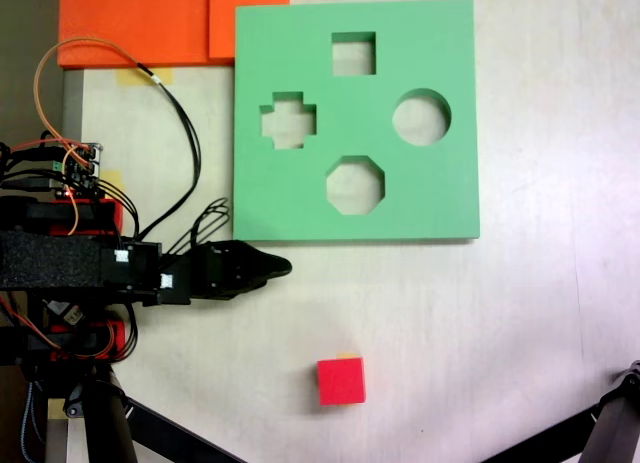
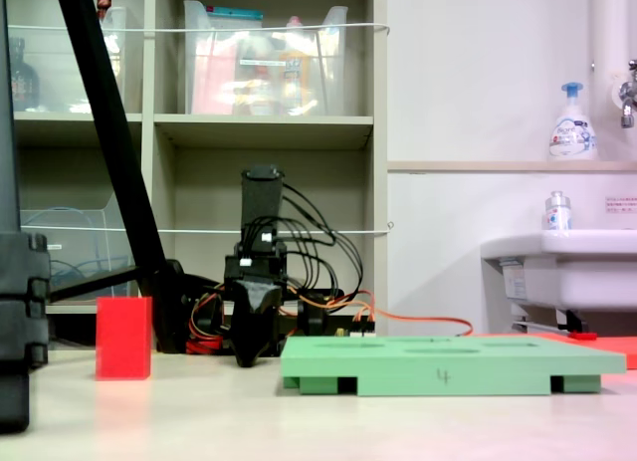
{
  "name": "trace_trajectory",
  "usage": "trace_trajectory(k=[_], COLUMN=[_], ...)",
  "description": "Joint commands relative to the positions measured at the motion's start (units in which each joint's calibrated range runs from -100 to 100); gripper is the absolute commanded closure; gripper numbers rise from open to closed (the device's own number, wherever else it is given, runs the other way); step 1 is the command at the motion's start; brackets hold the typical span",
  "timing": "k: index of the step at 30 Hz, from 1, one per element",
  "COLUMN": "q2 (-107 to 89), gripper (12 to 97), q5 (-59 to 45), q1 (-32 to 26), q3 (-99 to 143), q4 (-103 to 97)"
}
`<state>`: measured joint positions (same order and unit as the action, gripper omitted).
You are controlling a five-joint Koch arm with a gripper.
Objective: Put the square block into the corresponding hole
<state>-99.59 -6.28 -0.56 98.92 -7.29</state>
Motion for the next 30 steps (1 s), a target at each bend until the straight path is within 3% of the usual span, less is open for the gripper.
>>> trace_trajectory(k=[1, 24, 30], q2=[-0.41, -0.41, -0.41], gripper=[60.3, 61.2, 60.1], q5=[-0.15, 0.05, 17.39], q1=[-0.29, -1.17, 2.05], q3=[1.08, 1.08, 1.08], q4=[6.19, 6.19, 5.22])
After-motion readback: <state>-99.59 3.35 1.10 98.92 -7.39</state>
